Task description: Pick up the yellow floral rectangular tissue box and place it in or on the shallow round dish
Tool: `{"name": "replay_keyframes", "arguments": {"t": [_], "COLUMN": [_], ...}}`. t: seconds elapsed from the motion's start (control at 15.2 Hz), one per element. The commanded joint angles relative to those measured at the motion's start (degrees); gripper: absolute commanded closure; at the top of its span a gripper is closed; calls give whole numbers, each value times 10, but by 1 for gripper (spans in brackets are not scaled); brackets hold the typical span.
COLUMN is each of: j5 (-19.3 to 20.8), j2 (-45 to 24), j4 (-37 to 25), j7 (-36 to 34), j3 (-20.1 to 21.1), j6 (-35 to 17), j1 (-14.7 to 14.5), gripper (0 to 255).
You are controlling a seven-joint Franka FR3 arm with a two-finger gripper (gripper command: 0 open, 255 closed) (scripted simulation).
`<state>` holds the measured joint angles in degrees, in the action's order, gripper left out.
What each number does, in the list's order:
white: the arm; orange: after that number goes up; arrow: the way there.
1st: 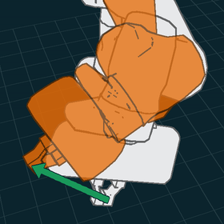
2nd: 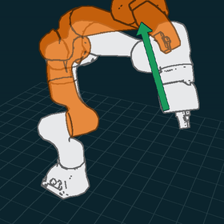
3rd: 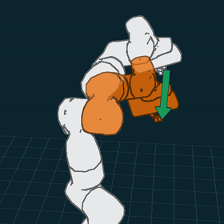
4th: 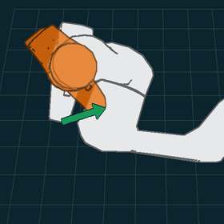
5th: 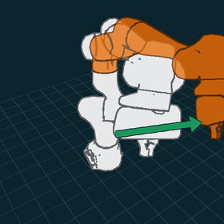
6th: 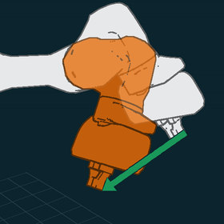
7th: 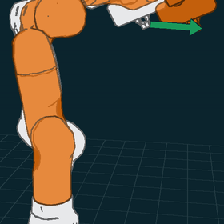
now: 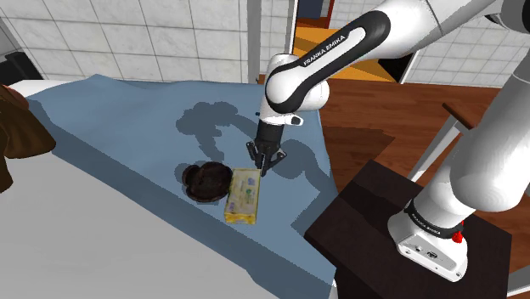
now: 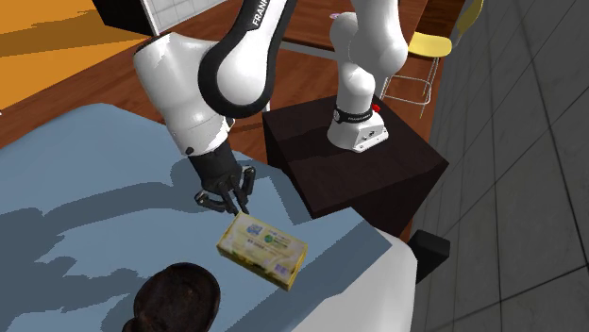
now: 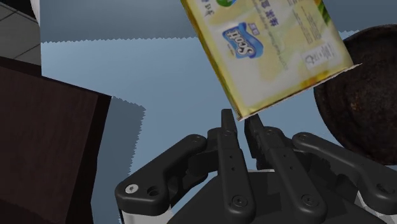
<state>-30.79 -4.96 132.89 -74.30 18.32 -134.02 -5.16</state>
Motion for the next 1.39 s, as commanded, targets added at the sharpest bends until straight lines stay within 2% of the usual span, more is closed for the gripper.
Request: {"name": "replay_keyframes", "arguments": {"t": [0.0,0.2,0.33,0.92,1.19,1.25,1.32], "j5": [3,5,26,103,130,138,138], "j2": [10,24,-12,-180,-267,-299,-301], "j4": [-4,-8,-57,-309,-452,-506,-503], "j7": [-6,-13,-19,-51,-65,-71,-69], "j3": [0,-1,-9,-38,-50,-53,-53], "j6": [13,30,44,133,190,212,206], "j1": [1,2,7,14,10,8,8], "gripper": [255,255,255,255,255,255,255]}}
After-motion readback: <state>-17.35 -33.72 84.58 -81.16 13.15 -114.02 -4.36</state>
